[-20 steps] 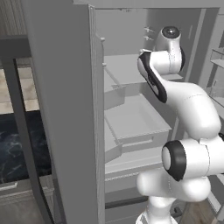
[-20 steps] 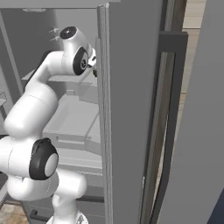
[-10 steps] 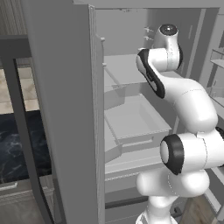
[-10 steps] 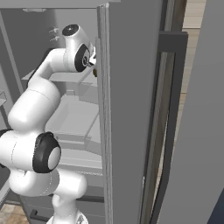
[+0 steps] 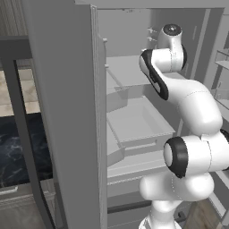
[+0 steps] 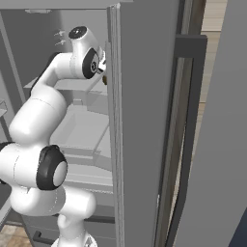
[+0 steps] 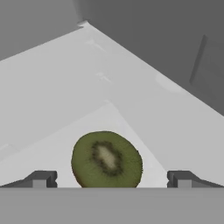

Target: Pick the kiwi and orange from the fridge and place them inside the tupperware on the counter.

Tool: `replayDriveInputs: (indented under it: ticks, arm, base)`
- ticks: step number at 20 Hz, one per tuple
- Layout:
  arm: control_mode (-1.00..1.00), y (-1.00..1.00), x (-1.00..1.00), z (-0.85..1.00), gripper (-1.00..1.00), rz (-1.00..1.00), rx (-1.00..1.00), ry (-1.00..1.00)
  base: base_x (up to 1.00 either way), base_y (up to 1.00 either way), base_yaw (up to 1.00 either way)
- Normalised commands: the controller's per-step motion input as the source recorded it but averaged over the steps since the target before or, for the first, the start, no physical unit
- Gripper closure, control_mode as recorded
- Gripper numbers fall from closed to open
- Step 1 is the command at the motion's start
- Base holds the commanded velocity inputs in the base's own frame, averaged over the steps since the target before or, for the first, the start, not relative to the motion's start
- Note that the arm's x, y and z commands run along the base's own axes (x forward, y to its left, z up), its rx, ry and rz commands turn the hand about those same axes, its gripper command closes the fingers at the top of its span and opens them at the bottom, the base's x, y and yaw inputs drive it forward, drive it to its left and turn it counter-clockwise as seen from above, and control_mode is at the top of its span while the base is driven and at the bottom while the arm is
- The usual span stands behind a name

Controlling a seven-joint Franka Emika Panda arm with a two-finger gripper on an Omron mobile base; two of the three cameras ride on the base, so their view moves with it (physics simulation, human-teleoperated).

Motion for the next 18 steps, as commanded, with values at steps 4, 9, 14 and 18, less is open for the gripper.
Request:
replayDriveInputs:
  ticks: [4, 9, 14, 18]
  arm:
    - [-1.0, 0.0, 0.0, -0.05, -1.0, 0.0, 0.0, 0.0]
    - [-1.0, 0.0, 0.0, -0.07, -1.0, 0.0, 0.0, 0.0]
    - [-1.0, 0.0, 0.0, -0.08, -1.0, 0.0, 0.0, 0.0]
    - [-1.0, 0.0, 0.01, -0.05, -1.0, 0.0, 0.0, 0.0]
  base:
    - [0.0, 0.0, 0.0]
    - [0.0, 0.0, 0.0]
    - [0.0, 0.0, 0.0]
    - [0.0, 0.0, 0.0]
